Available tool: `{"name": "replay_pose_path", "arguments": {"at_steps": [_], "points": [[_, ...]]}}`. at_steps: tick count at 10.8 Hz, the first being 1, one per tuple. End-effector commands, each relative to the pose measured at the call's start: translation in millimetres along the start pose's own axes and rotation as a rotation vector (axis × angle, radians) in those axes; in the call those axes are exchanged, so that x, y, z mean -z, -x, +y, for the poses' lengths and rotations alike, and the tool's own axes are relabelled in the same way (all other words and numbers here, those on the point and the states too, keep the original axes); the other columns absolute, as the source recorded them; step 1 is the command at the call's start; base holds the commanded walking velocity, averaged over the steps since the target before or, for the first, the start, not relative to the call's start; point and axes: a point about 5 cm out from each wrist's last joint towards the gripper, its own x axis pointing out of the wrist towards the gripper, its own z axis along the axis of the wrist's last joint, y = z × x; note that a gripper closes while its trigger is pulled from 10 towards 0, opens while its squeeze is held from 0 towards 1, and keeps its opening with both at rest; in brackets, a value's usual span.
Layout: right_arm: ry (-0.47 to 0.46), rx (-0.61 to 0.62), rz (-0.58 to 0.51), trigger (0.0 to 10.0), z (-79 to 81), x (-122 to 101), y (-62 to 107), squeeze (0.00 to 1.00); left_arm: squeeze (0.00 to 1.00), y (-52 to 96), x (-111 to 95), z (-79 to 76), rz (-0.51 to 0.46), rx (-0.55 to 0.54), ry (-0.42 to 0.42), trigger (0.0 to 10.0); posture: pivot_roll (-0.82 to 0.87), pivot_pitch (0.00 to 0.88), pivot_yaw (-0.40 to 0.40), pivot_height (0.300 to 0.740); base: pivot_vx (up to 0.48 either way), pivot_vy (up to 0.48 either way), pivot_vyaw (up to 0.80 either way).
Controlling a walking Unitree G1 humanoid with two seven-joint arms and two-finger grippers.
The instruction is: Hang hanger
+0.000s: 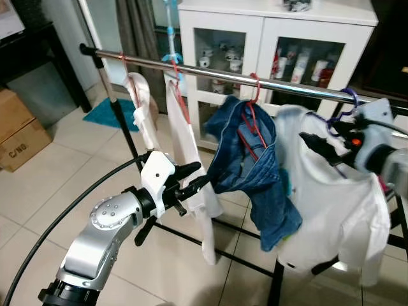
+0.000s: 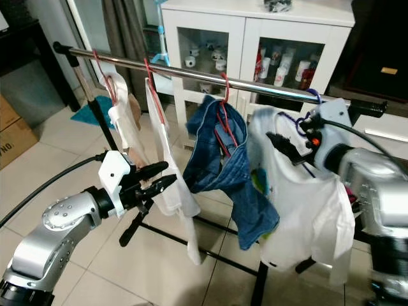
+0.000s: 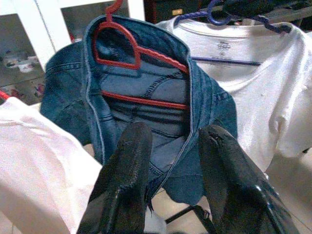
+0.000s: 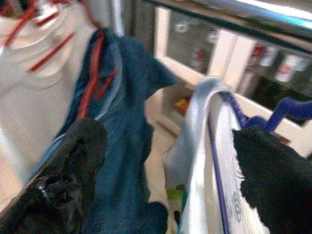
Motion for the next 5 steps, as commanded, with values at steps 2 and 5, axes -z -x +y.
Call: {"name": "replay_pose_path", "arguments": {"at_steps": [2, 5], "points": [[0.035, -0.011, -0.004, 10.0, -8.3, -7.1, 13.9, 0.0, 0.0, 0.9, -3.4, 0.4, 0.001, 0.013, -0.013, 10.0, -0.07, 0.0, 0.076, 0.74, 0.0, 0.0, 0.0], [0.046, 0.081, 0.035, 10.0, -25.8, -9.2, 20.2, 0.0, 0.0, 0.7, -7.2, -0.4, -0.015, 0.046, -0.008, 10.0, -0.07, 0.0, 0.082, 0.74, 0.0, 0.0, 0.0]]}}
